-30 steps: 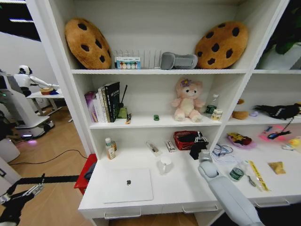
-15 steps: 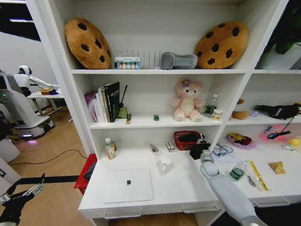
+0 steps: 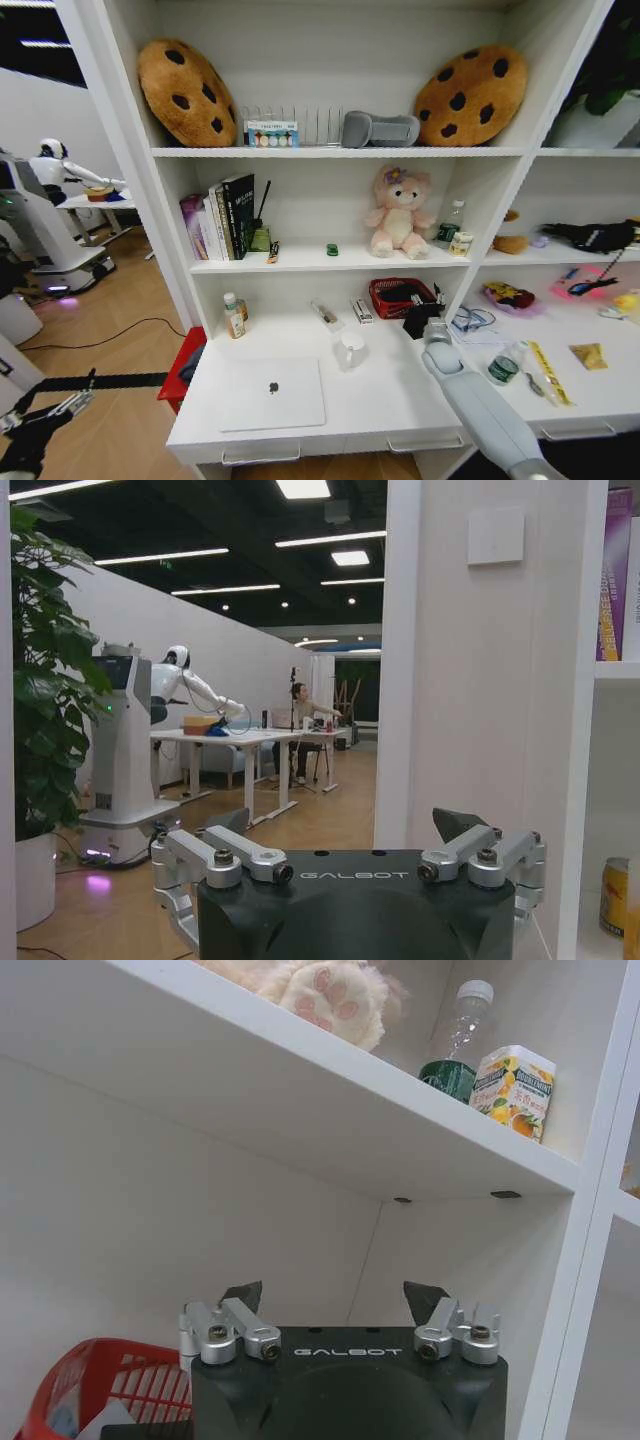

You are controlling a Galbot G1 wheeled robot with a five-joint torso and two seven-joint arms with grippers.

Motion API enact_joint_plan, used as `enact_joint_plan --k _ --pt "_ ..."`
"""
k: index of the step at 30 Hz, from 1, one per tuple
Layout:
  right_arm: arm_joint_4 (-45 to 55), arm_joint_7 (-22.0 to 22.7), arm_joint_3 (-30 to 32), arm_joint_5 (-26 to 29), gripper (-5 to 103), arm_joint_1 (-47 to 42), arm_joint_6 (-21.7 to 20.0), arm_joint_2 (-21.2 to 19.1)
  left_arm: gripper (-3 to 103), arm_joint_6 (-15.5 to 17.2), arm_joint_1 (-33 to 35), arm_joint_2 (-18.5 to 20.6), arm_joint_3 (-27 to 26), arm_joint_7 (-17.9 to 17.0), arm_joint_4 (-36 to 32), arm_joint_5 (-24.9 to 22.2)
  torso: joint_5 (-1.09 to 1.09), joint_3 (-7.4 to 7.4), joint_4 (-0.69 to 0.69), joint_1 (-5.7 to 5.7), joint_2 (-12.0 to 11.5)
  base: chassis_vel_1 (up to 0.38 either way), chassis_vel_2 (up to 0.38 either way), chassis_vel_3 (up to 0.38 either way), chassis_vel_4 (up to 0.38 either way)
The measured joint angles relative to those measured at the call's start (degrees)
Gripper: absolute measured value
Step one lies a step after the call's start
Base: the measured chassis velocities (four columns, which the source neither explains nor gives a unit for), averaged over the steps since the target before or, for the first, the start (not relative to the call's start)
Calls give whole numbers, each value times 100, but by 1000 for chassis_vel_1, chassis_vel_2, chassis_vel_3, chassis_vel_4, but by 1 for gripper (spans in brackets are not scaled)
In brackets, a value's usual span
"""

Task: Organize the objects on the table.

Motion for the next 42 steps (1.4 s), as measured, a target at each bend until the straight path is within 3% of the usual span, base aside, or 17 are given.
enact_joint_plan --k 3,6,13,16,23,28,33,42 --pt "67 10 0 12 83 -44 -17 -11 100 0 0 0 0 0 0 0 0 0 0 0 0 0 0 0 0" --pt "800 104 54 134 97 -549 -166 -131 100 0 0 0 0 0 0 0 0 0 0 0 0 0 0 0 0" --pt "1852 145 176 296 100 -1398 -357 -195 100 0 0 0 0 0 0 0 -1 0 0 0 0 0 0 0 0" --pt "2559 234 278 478 100 -2226 -566 -158 100 0 0 0 0 0 0 0 0 -1 -1 0 0 0 0 0 0" --pt "2566 335 428 166 100 -2502 -530 -82 100 0 0 0 0 0 0 0 1 0 -2 0 0 0 0 0 0" --pt "2831 792 647 397 100 -2639 -917 -3 100 0 0 0 0 0 0 0 -1 0 1 2 0 0 0 0 0" --pt "2852 1172 1060 230 100 -3109 -1062 418 100 0 0 0 0 0 0 0 2 0 -2 1 0 0 0 0 0" --pt "2498 1399 1204 759 100 -2674 -1472 155 100 0 0 0 0 0 0 0 1 0 -1 2 -1 0 0 0 0"
